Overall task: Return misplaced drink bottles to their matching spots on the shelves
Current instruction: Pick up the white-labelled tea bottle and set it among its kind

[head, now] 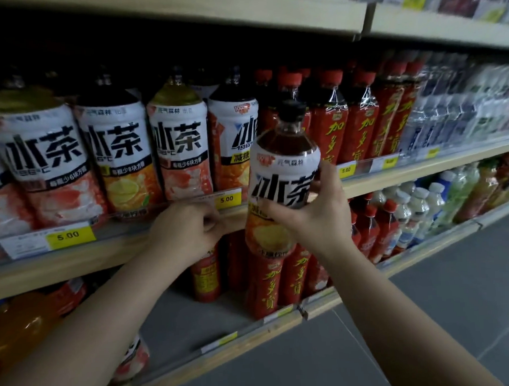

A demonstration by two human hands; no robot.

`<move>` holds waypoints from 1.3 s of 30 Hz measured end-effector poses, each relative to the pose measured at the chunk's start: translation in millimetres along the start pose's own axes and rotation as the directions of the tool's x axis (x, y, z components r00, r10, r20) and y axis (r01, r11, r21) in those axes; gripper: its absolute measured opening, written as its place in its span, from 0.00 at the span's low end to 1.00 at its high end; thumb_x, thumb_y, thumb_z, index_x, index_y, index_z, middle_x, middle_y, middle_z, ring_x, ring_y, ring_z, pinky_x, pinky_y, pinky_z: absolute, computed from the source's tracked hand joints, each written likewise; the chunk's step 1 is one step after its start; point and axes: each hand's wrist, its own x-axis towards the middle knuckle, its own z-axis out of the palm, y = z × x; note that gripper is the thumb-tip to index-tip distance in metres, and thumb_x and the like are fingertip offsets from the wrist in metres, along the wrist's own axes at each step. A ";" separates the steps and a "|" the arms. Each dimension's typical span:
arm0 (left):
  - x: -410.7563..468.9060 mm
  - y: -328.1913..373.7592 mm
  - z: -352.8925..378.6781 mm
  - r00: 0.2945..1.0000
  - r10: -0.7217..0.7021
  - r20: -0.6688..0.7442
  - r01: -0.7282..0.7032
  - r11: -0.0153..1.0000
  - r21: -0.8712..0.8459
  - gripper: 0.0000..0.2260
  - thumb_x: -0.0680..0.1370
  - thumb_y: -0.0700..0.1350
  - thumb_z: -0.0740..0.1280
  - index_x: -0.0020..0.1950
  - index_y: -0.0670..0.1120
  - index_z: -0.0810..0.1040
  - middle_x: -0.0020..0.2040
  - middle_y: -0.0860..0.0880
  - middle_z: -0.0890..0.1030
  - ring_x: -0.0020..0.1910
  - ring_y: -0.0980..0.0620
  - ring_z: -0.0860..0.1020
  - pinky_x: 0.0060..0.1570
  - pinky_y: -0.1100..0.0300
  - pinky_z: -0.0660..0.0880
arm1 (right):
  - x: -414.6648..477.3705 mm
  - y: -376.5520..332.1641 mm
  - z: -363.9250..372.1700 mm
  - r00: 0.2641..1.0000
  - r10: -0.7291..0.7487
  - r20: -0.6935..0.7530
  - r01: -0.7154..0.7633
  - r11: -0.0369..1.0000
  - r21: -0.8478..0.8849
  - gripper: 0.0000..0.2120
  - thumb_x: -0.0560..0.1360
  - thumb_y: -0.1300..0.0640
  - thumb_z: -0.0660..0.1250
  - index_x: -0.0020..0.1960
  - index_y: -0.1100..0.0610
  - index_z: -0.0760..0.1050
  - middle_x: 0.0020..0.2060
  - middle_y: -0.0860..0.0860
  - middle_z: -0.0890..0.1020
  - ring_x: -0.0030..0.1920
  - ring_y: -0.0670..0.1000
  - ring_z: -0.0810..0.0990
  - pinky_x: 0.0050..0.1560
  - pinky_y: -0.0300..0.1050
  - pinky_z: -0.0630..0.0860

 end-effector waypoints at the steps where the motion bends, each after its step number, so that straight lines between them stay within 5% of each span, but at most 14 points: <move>1: 1.2 0.3 -1.0 1.000 -0.003 0.001 0.002 1.000 0.018 0.07 0.71 0.52 0.69 0.46 0.53 0.84 0.47 0.51 0.84 0.45 0.49 0.80 0.38 0.57 0.76 | 5.5 -3.7 -1.2 1.000 -0.004 -0.010 0.005 1.000 0.020 0.42 0.55 0.35 0.75 0.63 0.49 0.65 0.52 0.43 0.77 0.51 0.41 0.77 0.44 0.50 0.80; 6: -4.2 0.4 3.3 0.995 0.037 -0.090 -0.027 0.994 0.108 0.08 0.69 0.51 0.72 0.43 0.48 0.85 0.41 0.49 0.84 0.42 0.46 0.80 0.32 0.60 0.70 | 28.5 -22.2 1.6 0.997 -0.005 -0.079 0.016 0.992 0.129 0.41 0.53 0.35 0.73 0.61 0.48 0.65 0.53 0.42 0.76 0.51 0.35 0.75 0.43 0.36 0.77; 15: -12.6 5.7 5.1 0.989 -0.007 -0.145 0.018 0.997 0.080 0.10 0.65 0.52 0.76 0.40 0.48 0.85 0.40 0.50 0.83 0.39 0.46 0.80 0.32 0.57 0.76 | 57.6 -34.7 22.0 0.995 0.055 -0.081 -0.042 0.988 0.152 0.39 0.56 0.40 0.76 0.62 0.50 0.66 0.52 0.44 0.78 0.51 0.45 0.79 0.47 0.54 0.80; 30: -13.7 4.9 10.4 0.989 -0.064 -0.131 0.074 0.995 0.070 0.13 0.69 0.57 0.70 0.48 0.51 0.84 0.46 0.55 0.82 0.48 0.51 0.78 0.40 0.61 0.71 | 77.0 -24.9 65.7 0.982 0.023 -0.187 0.028 0.963 0.267 0.39 0.59 0.44 0.77 0.64 0.53 0.65 0.55 0.46 0.75 0.54 0.43 0.76 0.50 0.49 0.79; 35: -14.0 5.6 8.8 0.989 -0.058 -0.139 0.068 0.995 0.071 0.11 0.66 0.55 0.73 0.43 0.50 0.84 0.42 0.55 0.82 0.43 0.50 0.79 0.34 0.61 0.72 | 79.1 -14.4 77.4 0.992 -0.037 -0.120 0.067 0.964 0.257 0.39 0.59 0.48 0.79 0.65 0.56 0.66 0.57 0.51 0.75 0.57 0.51 0.76 0.51 0.56 0.78; 37: -14.6 5.4 8.4 0.989 -0.051 -0.139 0.062 0.995 0.078 0.13 0.65 0.57 0.73 0.41 0.50 0.84 0.40 0.56 0.82 0.41 0.51 0.79 0.32 0.61 0.72 | 76.8 -10.4 83.7 0.993 -0.051 -0.110 0.072 0.978 0.195 0.38 0.60 0.48 0.79 0.65 0.55 0.68 0.56 0.48 0.76 0.58 0.50 0.75 0.52 0.53 0.78; 39: -15.7 5.5 9.2 0.989 -0.045 -0.141 0.058 0.994 0.088 0.14 0.64 0.60 0.70 0.40 0.51 0.83 0.38 0.56 0.81 0.40 0.51 0.79 0.32 0.62 0.72 | 73.3 -9.1 90.6 0.989 -0.091 -0.116 0.105 0.987 0.120 0.39 0.60 0.46 0.78 0.68 0.52 0.68 0.58 0.47 0.74 0.60 0.47 0.71 0.51 0.40 0.74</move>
